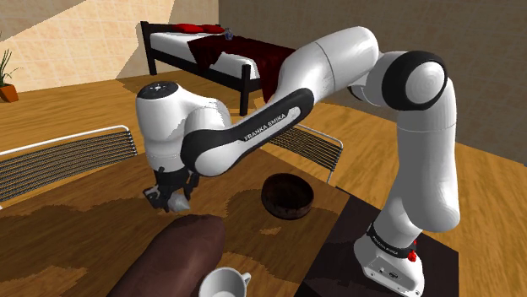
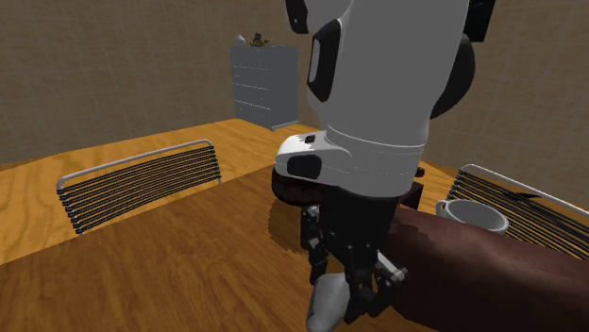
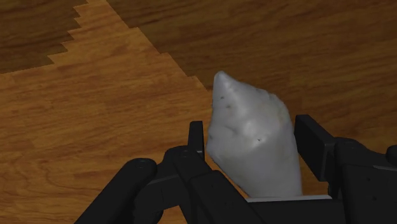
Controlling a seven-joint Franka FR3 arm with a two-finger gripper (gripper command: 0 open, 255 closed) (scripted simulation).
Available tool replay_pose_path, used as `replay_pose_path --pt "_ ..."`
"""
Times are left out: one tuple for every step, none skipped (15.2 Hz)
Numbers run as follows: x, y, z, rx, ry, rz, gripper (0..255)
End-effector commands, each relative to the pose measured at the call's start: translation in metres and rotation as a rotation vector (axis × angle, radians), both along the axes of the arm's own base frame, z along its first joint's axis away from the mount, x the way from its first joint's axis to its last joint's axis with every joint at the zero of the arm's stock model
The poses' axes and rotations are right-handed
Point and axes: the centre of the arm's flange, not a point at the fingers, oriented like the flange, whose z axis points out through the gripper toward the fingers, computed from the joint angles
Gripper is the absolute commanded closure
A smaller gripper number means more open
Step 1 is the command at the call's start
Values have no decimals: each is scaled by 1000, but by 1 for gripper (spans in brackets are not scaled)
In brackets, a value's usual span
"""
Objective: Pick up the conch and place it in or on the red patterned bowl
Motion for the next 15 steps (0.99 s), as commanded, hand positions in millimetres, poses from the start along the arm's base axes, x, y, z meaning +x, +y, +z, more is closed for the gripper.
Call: replay_pose_path --pt "0 0 11 0 0 0 255" --pt "0 0 16 0 0 0 255" --pt "0 0 21 0 0 0 255" --pt "0 0 27 0 0 0 255" --pt "0 0 32 0 0 0 255" --pt "0 0 37 0 0 0 255" --pt "0 0 43 0 0 0 255" --pt "0 0 48 0 0 0 255" --pt "0 0 53 0 0 0 255" --pt "0 0 58 0 0 0 255" --pt "0 0 64 0 0 0 255" --pt "0 0 69 0 0 0 255" --pt "0 0 74 0 0 0 255" --pt "0 0 80 0 0 0 255" --pt "0 0 85 0 0 0 255"
